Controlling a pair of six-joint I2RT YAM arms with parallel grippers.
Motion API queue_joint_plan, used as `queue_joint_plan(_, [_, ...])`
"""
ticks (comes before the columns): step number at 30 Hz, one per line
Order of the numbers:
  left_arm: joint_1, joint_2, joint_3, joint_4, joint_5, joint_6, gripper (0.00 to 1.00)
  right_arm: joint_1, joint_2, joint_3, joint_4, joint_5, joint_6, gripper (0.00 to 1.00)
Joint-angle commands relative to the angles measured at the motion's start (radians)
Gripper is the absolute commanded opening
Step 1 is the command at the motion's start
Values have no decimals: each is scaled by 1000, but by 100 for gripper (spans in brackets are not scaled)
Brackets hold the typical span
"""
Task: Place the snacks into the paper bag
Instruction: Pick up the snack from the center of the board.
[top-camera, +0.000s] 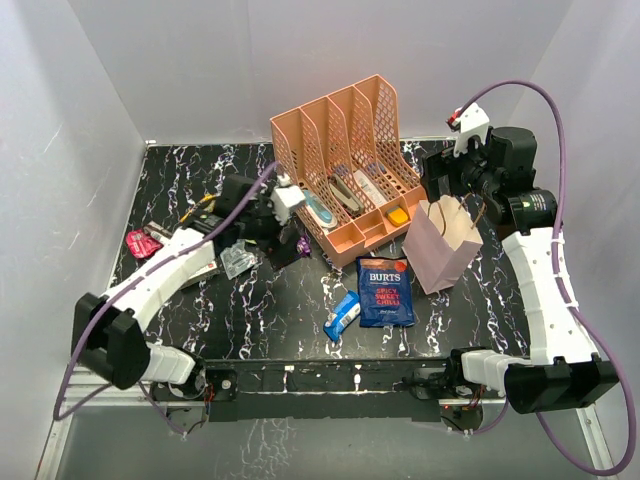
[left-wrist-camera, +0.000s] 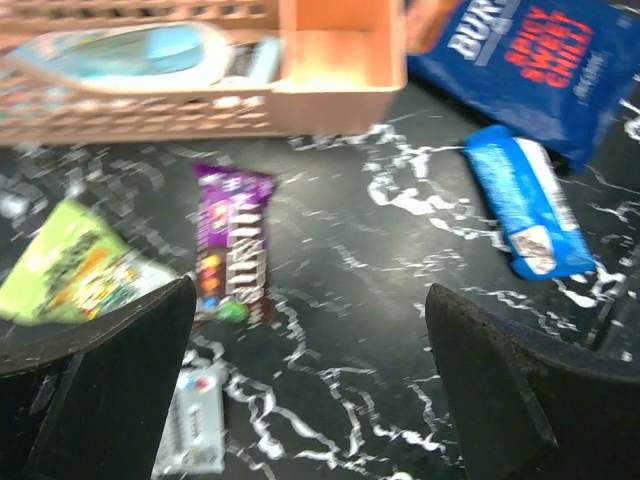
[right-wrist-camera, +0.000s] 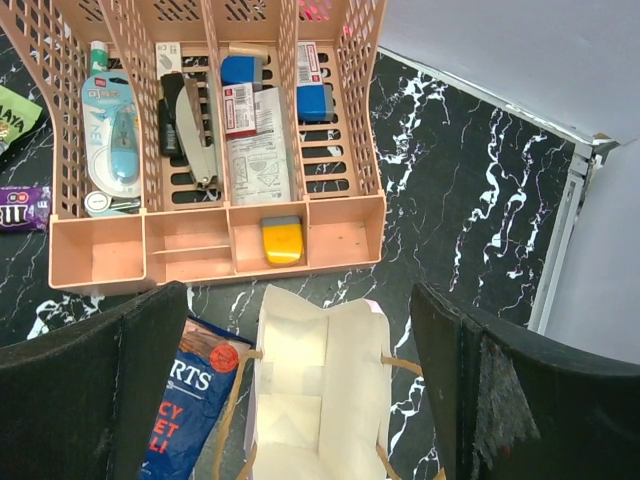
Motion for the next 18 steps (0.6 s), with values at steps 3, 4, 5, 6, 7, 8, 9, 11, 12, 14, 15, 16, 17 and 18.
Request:
queue_joint_plan(3, [-275, 141, 117, -64, -22, 64, 94, 2, -41, -13, 29, -12, 5, 98])
queue_joint_plan(4, [-317, 168, 130, -66, -40, 86, 94, 2, -43, -20, 34, -5, 5, 98])
queue_joint_plan(5, [-362, 194, 139, -64, -57, 106, 93, 0, -40, -24, 39, 7, 7, 98])
queue_joint_plan(6, [-400, 220, 149, -66, -67, 135, 93, -1, -35, -26, 44, 32, 19, 98])
queue_joint_plan(7, [-441, 246, 157, -67, -80, 165, 92, -9, -25, -21, 42, 57, 34, 98])
queue_joint_plan(8, [-477, 274, 166, -66, -96, 196, 92, -15, -12, -13, 34, 72, 46, 98])
queue_joint_plan(9, [-512, 299, 175, -66, -107, 216, 91, -21, -1, -3, 24, 76, 53, 98])
queue_joint_plan(11, [-576, 344, 191, -62, -120, 247, 90, -25, 6, 4, 11, 52, 63, 98])
queue_joint_plan(12, [-604, 364, 199, -58, -125, 260, 89, -27, 4, 5, 10, 33, 67, 98])
queue_joint_plan(14, [-654, 406, 223, -56, -127, 275, 88, -36, -2, 2, 9, 9, 73, 98])
queue_joint_plan(15, [-676, 429, 235, -60, -128, 285, 87, -39, -4, -2, 10, 7, 74, 98])
queue_joint_plan(16, [-693, 446, 245, -60, -128, 293, 86, -41, -5, -7, 12, 8, 74, 99])
queue_joint_plan(17, [-709, 465, 252, -58, -129, 302, 85, -42, -7, -13, 14, 8, 74, 98])
queue_joint_plan(18, [-723, 482, 257, -55, -132, 313, 84, -42, -10, -18, 16, 6, 75, 99])
